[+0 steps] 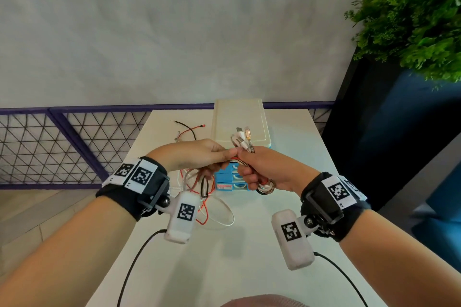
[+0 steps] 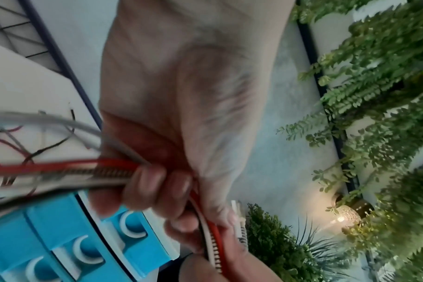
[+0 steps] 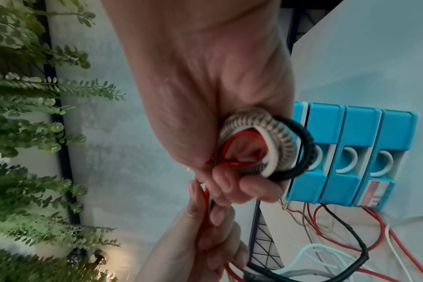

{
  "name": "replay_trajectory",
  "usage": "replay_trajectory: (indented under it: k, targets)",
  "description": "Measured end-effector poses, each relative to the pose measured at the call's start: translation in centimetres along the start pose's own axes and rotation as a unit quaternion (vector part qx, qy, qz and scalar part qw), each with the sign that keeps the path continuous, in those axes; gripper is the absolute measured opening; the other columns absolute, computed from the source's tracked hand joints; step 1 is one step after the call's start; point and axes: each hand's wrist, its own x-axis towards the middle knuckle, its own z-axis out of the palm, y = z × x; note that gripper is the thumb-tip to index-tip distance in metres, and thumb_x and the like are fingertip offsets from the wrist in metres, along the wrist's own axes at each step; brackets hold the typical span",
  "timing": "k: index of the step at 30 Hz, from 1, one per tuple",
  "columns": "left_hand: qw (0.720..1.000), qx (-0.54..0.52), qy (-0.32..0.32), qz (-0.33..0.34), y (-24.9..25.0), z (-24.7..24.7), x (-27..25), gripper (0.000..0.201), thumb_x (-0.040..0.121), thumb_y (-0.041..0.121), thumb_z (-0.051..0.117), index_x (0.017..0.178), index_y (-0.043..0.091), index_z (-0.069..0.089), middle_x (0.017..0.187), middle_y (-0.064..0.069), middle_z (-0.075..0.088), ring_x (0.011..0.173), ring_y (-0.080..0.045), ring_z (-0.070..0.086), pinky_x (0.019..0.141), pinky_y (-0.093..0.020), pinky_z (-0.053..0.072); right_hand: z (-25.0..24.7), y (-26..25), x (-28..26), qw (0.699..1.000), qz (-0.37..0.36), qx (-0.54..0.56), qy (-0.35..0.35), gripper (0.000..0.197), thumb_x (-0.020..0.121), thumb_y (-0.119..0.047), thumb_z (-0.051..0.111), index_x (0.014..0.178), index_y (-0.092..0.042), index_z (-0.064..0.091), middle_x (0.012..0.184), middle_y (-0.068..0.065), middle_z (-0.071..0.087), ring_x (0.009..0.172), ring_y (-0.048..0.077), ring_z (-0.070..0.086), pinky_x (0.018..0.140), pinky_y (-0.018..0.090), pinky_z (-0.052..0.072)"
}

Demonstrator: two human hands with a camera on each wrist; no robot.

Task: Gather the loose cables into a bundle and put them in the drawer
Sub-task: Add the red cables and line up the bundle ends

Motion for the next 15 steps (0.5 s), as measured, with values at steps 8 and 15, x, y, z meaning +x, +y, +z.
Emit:
replay_trajectory:
  k: [8, 15]
  targets:
    - [0.995, -0.014, 0.013, 0.096, -0.08, -0.17, 0.11, 0.03, 0.101, 0.021, 0.035, 0.1, 0.012, 0.064, 0.055, 0.016, 0.052, 0.05, 0.0, 0.039, 0.05, -0.017, 0.031, -0.51, -0.7, -0.81, 0.988, 0.03, 0.086, -0.123, 0.039, 0.103, -0.04, 0.031, 0.091, -0.011, 0.053, 0.08, 0.01, 0.073, 0.082, 0.024, 0.071, 0.096, 0.039, 0.052]
    - [0.996, -0.027, 0.007, 0.08, -0.36, -0.5, -0.11, 0.023, 0.089, 0.037, 0.049, 0.088, 0.024, 0.067, 0.064, 0.005, 0.05, 0.048, -0.004, 0.035, 0.046, -0.018, 0.028, 0.09, -0.26, -0.6, 0.977, 0.042, 0.167, -0.125, 0.03, 0.104, -0.032, 0.033, 0.089, -0.011, 0.05, 0.057, -0.006, 0.046, 0.045, 0.005, 0.044, 0.047, 0.018, 0.043]
